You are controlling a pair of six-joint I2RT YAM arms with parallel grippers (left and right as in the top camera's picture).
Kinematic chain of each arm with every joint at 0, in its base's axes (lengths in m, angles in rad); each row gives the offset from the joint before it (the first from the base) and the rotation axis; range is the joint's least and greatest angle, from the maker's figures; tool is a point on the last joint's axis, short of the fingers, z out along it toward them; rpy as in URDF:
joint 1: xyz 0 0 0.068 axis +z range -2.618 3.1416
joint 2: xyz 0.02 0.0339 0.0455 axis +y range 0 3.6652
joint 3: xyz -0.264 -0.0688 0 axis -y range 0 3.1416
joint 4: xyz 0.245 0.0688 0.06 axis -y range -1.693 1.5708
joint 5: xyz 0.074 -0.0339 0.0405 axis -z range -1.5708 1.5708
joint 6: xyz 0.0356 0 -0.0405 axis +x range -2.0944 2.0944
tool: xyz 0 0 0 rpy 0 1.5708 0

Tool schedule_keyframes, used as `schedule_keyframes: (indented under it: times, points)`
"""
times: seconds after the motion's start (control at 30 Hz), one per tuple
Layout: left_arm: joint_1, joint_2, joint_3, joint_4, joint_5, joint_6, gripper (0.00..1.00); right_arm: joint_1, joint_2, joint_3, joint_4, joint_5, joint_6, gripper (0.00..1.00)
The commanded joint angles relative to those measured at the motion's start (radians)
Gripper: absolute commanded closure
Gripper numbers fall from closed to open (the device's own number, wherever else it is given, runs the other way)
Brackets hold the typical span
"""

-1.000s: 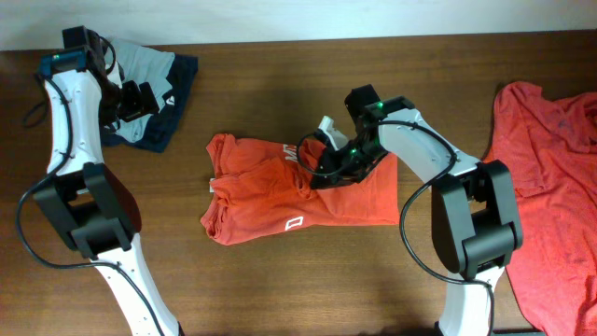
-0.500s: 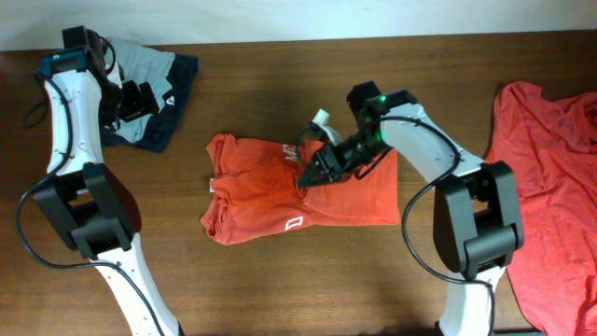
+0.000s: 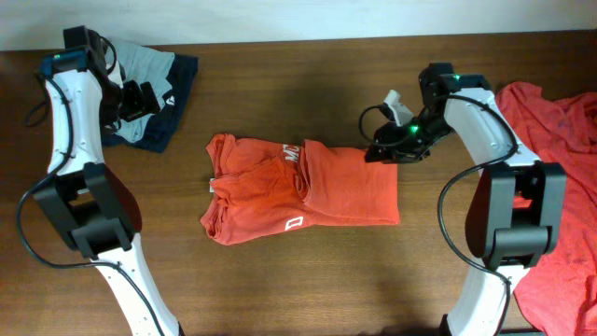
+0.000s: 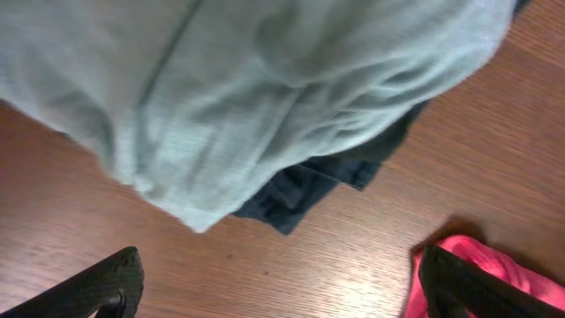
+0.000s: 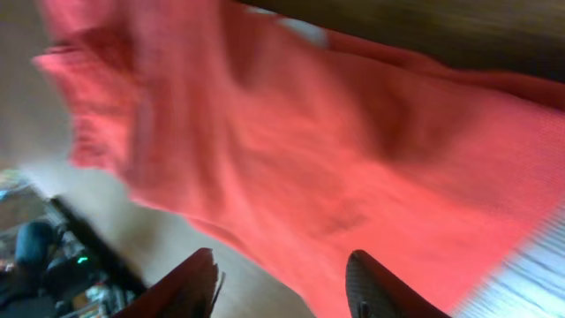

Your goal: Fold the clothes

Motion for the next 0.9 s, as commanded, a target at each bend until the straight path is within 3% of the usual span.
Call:
schedule_keyframes:
  times: [0.0,0.07,0.27,0.37,0.5,0.87]
  points:
    - [-0.022,-0.011,0.014,-0.002,0.13,0.002,0.02,-0.011,-0.036,0.013,-0.01,0.129,0.003,0.41]
    - [-0.042,-0.011,0.014,0.006,0.187,0.03,0.09,-0.015,-0.035,0.013,-0.015,0.153,0.003,0.4]
    - [-0.108,-0.011,0.014,0.035,0.188,0.077,0.11,-0.015,-0.035,0.013,-0.014,0.241,-0.019,0.27]
    - [-0.135,-0.011,0.014,0.055,0.159,0.104,0.02,-0.014,-0.035,0.013,-0.016,0.196,-0.02,0.28]
    - [-0.151,-0.011,0.014,0.056,0.091,0.104,0.01,0.028,-0.036,0.021,-0.012,-0.005,-0.122,0.39]
    - [-0.152,-0.011,0.014,0.056,0.082,0.104,0.01,0.375,-0.031,0.028,0.328,0.274,-0.121,0.39]
